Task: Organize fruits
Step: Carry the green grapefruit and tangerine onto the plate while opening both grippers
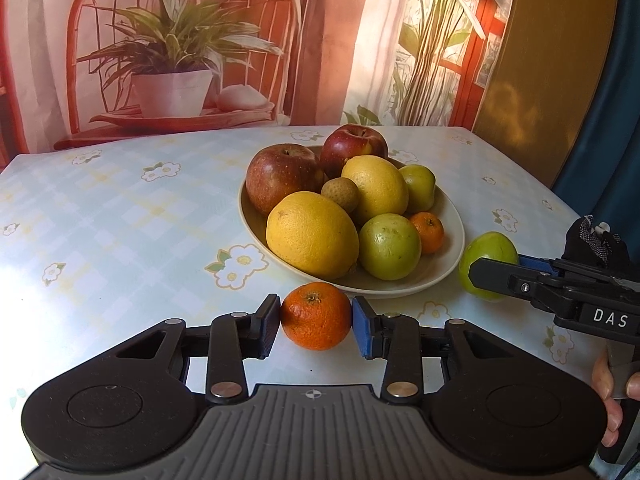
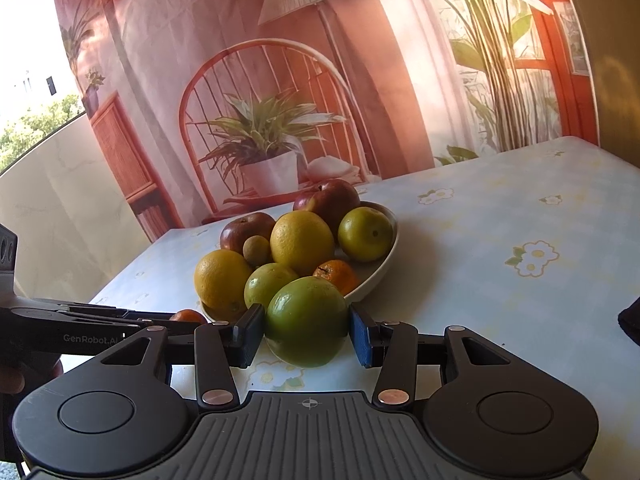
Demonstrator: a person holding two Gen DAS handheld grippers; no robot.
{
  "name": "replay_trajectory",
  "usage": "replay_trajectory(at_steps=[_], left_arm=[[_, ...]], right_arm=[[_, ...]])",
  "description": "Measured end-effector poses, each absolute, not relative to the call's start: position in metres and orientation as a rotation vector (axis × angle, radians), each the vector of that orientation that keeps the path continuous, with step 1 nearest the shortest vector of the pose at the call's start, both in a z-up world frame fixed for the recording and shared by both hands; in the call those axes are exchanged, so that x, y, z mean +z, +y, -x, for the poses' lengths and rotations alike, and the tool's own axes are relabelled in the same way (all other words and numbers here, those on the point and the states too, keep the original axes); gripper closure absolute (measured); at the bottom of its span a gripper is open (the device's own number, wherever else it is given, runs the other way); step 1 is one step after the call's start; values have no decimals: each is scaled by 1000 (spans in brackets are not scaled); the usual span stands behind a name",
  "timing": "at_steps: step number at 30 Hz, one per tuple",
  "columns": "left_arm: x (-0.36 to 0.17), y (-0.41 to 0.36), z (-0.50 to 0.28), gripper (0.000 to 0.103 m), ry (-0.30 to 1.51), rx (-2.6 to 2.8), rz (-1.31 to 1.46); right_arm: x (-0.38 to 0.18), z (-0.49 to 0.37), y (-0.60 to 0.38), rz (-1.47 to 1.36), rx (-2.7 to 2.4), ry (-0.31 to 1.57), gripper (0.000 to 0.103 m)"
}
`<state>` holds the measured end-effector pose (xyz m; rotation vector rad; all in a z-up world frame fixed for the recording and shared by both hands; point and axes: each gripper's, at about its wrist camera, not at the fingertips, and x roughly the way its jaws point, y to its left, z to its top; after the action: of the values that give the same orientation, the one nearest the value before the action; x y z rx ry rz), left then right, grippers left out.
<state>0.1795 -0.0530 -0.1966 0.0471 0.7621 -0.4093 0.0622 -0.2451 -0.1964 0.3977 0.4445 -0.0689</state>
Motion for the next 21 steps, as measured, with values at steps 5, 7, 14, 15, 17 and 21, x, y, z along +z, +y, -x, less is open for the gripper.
replay_trajectory(at_steps=[5,7,14,15,17,21], left_arm=[[-183,-51,-177,62,718,-409,-47],[-179,-51,-176,62,704,-413,-48],[-169,-52,-177,62,671,-415,-38],[-168,-52,-177,62,667,-417,-37],[-166,-53,-176,62,657,-421,-38],[-163,-54,-177,62,648,-425,-37]], right_arm=[[-195,-64,-246,-397,-70,450,61],[-194,-68,-248,-393,-61,464,61],[-183,-90,-252,-323,-18,478,61],[-182,-94,-252,-317,-10,485,61],[-181,-101,-253,-302,8,502,61],[-180,-113,-254,-275,43,535,61]])
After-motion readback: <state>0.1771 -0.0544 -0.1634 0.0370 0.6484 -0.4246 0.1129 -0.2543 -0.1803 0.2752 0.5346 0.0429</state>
